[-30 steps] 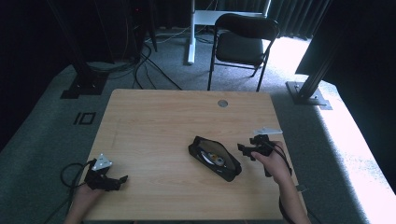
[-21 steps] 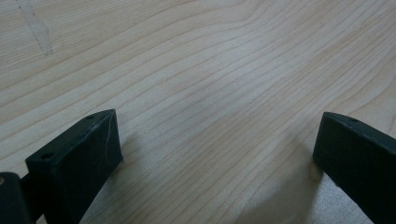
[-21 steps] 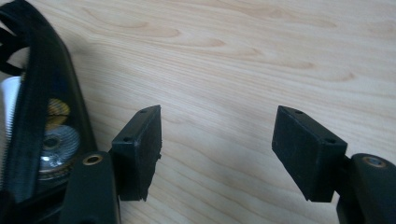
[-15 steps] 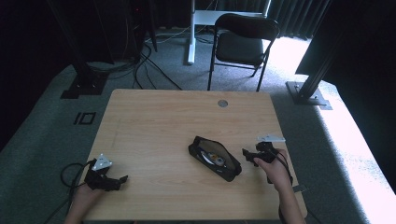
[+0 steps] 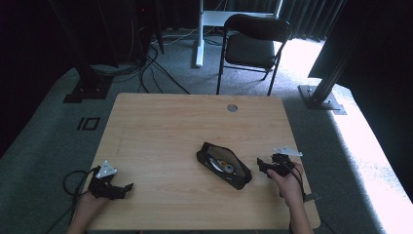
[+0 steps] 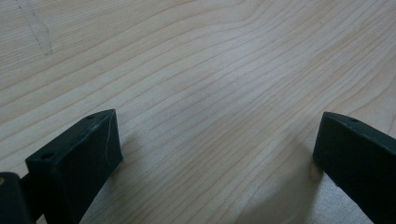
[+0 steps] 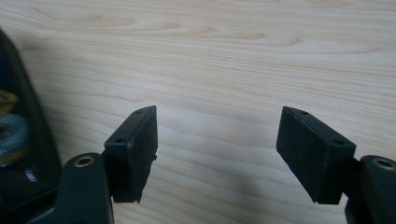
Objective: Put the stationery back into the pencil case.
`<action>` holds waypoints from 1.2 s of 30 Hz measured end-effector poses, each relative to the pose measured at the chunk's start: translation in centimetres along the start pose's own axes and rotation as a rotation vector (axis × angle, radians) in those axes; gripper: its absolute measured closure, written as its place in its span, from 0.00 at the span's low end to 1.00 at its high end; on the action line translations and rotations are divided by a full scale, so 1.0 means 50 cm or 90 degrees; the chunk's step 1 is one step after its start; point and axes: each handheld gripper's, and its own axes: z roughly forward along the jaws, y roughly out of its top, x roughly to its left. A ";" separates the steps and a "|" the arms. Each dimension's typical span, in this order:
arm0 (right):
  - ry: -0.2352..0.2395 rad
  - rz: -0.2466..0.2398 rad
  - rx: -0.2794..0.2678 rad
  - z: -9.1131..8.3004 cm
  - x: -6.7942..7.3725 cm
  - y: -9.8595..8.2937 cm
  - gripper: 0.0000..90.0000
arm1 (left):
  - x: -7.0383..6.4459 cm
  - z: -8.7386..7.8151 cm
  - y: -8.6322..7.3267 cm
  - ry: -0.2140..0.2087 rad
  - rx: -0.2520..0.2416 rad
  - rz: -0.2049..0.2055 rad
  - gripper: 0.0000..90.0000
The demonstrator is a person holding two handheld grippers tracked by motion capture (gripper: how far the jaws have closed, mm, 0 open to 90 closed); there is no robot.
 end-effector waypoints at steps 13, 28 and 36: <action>-0.042 0.021 0.006 0.000 -0.013 -0.038 0.28 | 0.000 0.000 0.000 0.000 0.000 0.000 0.01; -0.089 0.048 0.023 0.003 -0.031 -0.073 0.21 | 0.000 0.000 0.000 0.000 0.000 0.000 0.01; -0.106 0.049 0.017 0.008 -0.034 -0.076 0.15 | 0.000 0.000 0.000 0.000 0.000 0.001 0.01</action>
